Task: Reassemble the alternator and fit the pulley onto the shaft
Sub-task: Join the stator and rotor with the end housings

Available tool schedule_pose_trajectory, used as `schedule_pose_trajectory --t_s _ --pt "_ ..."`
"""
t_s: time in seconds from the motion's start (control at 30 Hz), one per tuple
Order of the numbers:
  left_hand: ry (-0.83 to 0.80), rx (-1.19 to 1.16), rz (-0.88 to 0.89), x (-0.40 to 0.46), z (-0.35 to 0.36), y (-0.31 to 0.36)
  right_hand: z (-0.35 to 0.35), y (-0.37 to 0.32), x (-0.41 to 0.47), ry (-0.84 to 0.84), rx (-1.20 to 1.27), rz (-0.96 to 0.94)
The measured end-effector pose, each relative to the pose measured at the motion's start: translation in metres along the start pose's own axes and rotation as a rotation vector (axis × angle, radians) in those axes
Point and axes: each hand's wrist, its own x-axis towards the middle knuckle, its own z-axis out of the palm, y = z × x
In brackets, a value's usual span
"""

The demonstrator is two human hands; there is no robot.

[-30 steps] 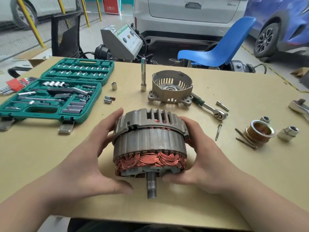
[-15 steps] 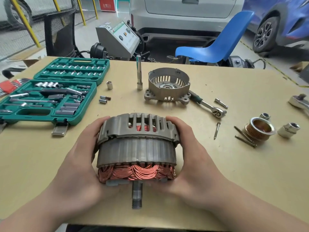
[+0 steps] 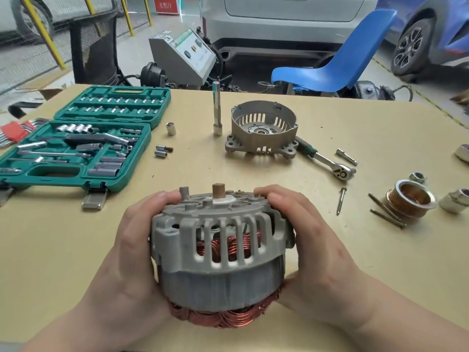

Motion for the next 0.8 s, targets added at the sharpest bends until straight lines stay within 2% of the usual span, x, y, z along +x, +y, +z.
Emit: schedule_pose_trajectory --t_s 0.1,0.2,0.37,0.47,0.53,0.6,0.7,0.73,0.8 --pt "-0.006 0.081 0.130 -0.005 -0.004 -0.008 -0.002 0.005 -0.003 0.005 -0.076 -0.016" --pt "-0.080 0.028 0.241 -0.013 -0.012 -0.011 -0.003 0.004 -0.009 0.005 -0.103 -0.063" --pt "-0.068 -0.086 0.236 -0.017 -0.019 -0.007 -0.005 0.001 -0.004 -0.038 -0.103 -0.061" --pt "-0.058 -0.066 0.258 -0.018 -0.019 -0.007 -0.022 -0.004 -0.005 -0.142 -0.188 0.022" --pt "-0.056 -0.039 0.263 -0.016 -0.021 -0.004 -0.042 -0.009 -0.013 -0.262 -0.173 0.146" --pt "-0.049 -0.043 0.244 -0.017 -0.020 0.002 -0.052 -0.018 -0.024 -0.250 0.091 0.338" --pt "-0.095 -0.022 0.182 -0.013 -0.022 0.014 -0.038 -0.040 -0.023 0.178 0.807 0.774" --pt "-0.101 -0.032 0.134 -0.004 -0.021 0.011 -0.029 -0.046 -0.017 0.271 0.952 0.919" --pt "-0.136 -0.094 -0.120 0.007 -0.019 0.015 -0.016 -0.056 -0.001 0.242 1.010 1.077"
